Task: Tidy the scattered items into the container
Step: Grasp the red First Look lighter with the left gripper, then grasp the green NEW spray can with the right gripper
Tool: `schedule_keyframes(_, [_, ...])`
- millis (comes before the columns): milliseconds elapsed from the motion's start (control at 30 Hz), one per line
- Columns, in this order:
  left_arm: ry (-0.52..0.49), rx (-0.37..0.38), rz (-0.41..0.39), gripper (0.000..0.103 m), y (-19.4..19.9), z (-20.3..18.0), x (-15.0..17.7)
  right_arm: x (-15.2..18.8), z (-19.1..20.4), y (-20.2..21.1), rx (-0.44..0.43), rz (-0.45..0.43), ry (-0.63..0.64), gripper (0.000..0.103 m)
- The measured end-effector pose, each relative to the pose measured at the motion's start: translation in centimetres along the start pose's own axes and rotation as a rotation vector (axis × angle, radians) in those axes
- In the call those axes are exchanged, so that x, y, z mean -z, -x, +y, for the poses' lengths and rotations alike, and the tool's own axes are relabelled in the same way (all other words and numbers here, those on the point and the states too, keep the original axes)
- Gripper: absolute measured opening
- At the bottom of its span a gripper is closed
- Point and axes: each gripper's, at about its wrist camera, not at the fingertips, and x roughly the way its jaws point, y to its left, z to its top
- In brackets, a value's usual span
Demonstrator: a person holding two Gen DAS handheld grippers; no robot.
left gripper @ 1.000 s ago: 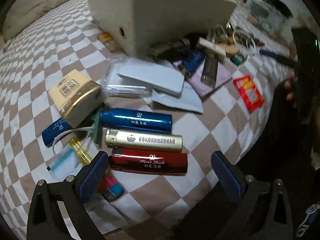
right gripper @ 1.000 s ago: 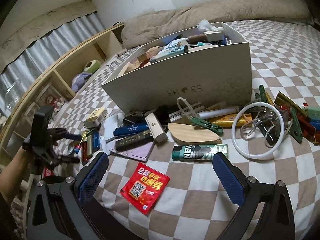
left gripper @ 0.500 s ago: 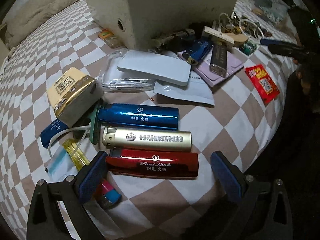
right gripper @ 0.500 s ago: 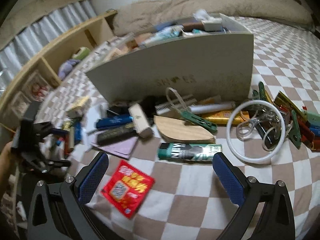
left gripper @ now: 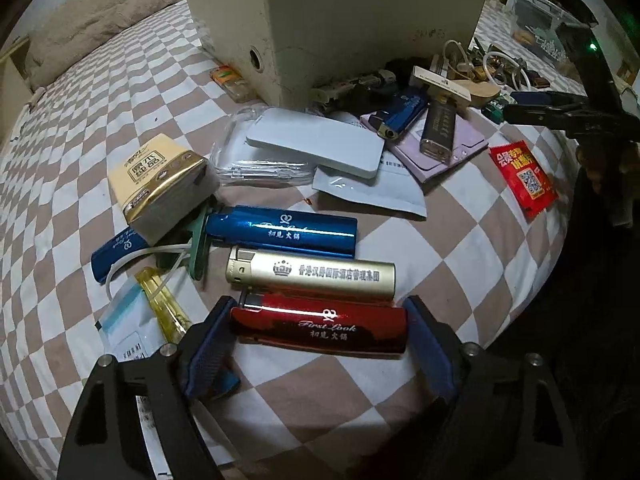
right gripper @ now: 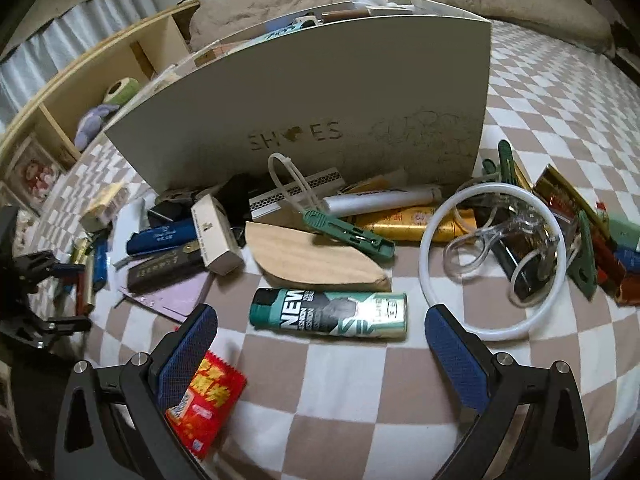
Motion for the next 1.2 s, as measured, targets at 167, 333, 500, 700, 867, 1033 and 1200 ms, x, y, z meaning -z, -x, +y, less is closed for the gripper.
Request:
schedule_keyframes(167, [0.005,-0.020,0.006,0.084,0.2,-0.3,0.0,0.0,0.6,-0.7,0.047,0.023,0.042,0.103])
schedule_keyframes(333, [0.017,-0.034,0.003,0.084,0.7,-0.3,0.1,0.1,1.2,-1.2,0.136,0.035,0.071,0.103])
schedule_keyframes(500, [0.050,-0.039,-0.018,0.084,1.7,-0.3,0.0,0.4,1.3,-1.1,0.178,0.021,0.071,0.095])
schedule_keyframes(700, [0.094,-0.058,-0.045,0.084,3.1,-0.5,-0.2,0.8,0.5,0.0,0.153,-0.006,0.037,0.084])
schedule_keyframes(867, [0.141,-0.079,-0.100,0.084,5.1,-0.9,-0.4,1.5,0.3,1.0,0.119,-0.018,0.020,0.084])
schedule_keyframes(1033, [0.189,-0.057,-0.142,0.084,6.8,-1.5,-0.7,2.4,0.7,2.5,0.074,-0.031,0.008,0.084])
schedule_keyframes(1200, [0.221,-0.019,-0.181,0.084,8.0,-2.9,-1.2,3.3,0.8,4.0,0.039,-0.057,0.017,0.084])
